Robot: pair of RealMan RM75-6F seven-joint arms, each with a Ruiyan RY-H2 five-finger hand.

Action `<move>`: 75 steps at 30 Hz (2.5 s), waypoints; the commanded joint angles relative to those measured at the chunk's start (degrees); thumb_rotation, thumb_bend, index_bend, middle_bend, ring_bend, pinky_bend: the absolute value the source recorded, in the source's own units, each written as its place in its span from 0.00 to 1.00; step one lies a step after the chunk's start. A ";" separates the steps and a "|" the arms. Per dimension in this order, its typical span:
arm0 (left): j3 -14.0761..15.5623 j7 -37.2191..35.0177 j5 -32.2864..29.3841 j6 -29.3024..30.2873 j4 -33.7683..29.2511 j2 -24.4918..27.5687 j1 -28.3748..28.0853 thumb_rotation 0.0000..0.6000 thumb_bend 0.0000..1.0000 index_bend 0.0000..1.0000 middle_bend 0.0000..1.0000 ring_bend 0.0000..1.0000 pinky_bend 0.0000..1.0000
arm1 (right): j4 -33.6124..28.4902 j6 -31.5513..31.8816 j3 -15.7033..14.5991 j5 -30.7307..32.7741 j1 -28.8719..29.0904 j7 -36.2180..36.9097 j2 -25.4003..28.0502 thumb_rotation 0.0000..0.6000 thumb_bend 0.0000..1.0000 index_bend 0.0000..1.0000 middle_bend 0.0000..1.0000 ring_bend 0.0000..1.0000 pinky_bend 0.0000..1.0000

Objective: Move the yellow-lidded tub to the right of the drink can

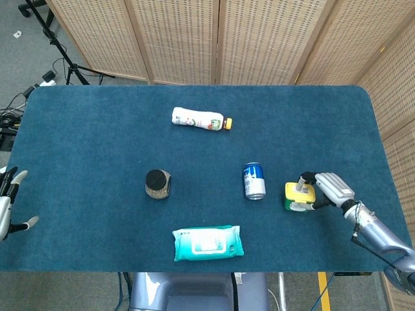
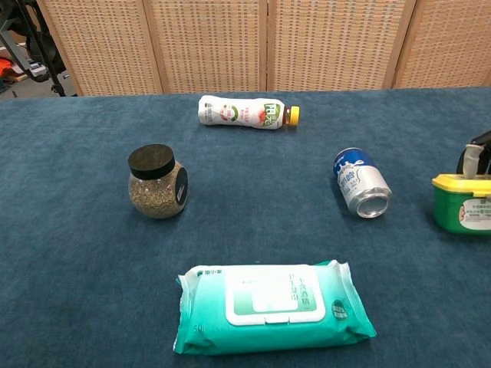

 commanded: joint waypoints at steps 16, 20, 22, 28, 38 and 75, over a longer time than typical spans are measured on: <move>-0.20 -0.16 -0.41 -0.21 0.32 -0.13 -0.14 1.00 0.00 0.00 0.00 0.00 0.00 | 2.00 -3.01 -1.81 0.19 2.62 9.00 2.21 1.00 0.39 0.00 0.00 0.00 0.10; -0.14 -0.21 -0.19 0.01 0.26 -0.09 -0.06 1.00 0.00 0.00 0.00 0.00 0.00 | 0.31 -0.28 -1.32 0.41 1.45 6.70 3.73 1.00 0.34 0.00 0.00 0.00 0.07; -0.07 -0.13 -0.01 0.13 0.21 -0.09 -0.03 1.00 0.00 0.00 0.00 0.00 0.00 | -0.44 2.02 -0.96 0.52 0.31 3.94 4.36 1.00 0.15 0.00 0.00 0.00 0.06; 0.06 0.05 0.27 0.26 0.15 -0.15 0.00 1.00 0.00 0.00 0.00 0.00 0.00 | -3.73 6.86 -0.35 1.84 -3.87 -9.84 3.94 1.00 0.00 0.00 0.00 0.00 0.05; 0.01 0.07 0.11 0.14 0.21 -0.18 -0.04 1.00 0.00 0.00 0.00 0.00 0.00 | -3.44 9.01 2.12 4.27 -6.39 -23.38 -2.81 1.00 0.00 0.00 0.00 0.00 0.05; 0.08 -0.77 0.07 -0.44 0.38 0.09 -0.19 1.00 0.00 0.00 0.00 0.00 0.00 | -8.77 2.26 4.02 1.39 -0.59 -0.37 6.21 1.00 0.75 0.47 0.50 0.39 0.28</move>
